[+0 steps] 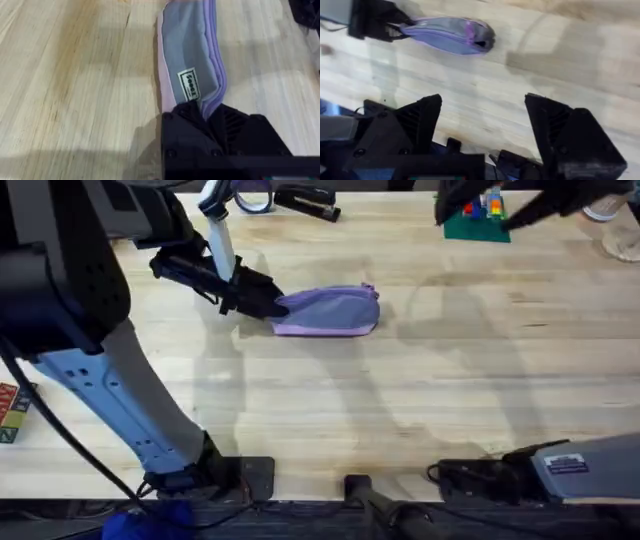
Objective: Unzip the bag, pick up the pens from the table one at a time and place them inside, then zip the bag closed.
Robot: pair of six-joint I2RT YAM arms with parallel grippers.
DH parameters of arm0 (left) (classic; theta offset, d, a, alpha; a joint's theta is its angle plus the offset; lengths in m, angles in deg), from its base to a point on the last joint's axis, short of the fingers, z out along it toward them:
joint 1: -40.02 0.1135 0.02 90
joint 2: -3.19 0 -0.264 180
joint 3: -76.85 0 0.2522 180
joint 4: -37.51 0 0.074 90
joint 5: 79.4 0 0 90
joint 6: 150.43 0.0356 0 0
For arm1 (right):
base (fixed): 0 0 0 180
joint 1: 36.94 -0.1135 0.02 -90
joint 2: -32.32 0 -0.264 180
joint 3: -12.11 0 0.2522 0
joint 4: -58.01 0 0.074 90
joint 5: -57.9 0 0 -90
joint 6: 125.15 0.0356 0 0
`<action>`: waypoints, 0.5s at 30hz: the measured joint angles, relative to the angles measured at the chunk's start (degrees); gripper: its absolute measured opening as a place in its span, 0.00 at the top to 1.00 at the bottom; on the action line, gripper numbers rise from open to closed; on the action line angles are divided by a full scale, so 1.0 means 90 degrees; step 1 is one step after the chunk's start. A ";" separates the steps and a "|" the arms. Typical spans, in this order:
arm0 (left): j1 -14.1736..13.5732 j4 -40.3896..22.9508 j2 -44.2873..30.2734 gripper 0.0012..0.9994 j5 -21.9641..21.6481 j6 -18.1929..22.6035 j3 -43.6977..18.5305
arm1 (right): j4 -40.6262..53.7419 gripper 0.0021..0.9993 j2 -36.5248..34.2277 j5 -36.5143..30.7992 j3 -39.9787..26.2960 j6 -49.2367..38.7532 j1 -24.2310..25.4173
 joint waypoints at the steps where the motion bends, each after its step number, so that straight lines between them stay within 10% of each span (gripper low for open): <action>1: 0.0000 0.0013 0.0000 0.96 0.0000 -0.0002 0.0000 | -0.0060 0.00 -0.0014 0.0096 0.0000 -0.0082 0.0000; 8: 0.0000 0.0047 0.0000 0.95 0.0000 0.0002 0.0000 | -0.0104 0.00 -0.0562 0.0427 0.0005 -0.0394 0.0000; 15: 0.0061 0.0077 0.0000 0.31 -0.0252 0.0024 0.0000 | -0.0122 0.00 -0.0692 0.0432 0.0034 -0.0418 0.0000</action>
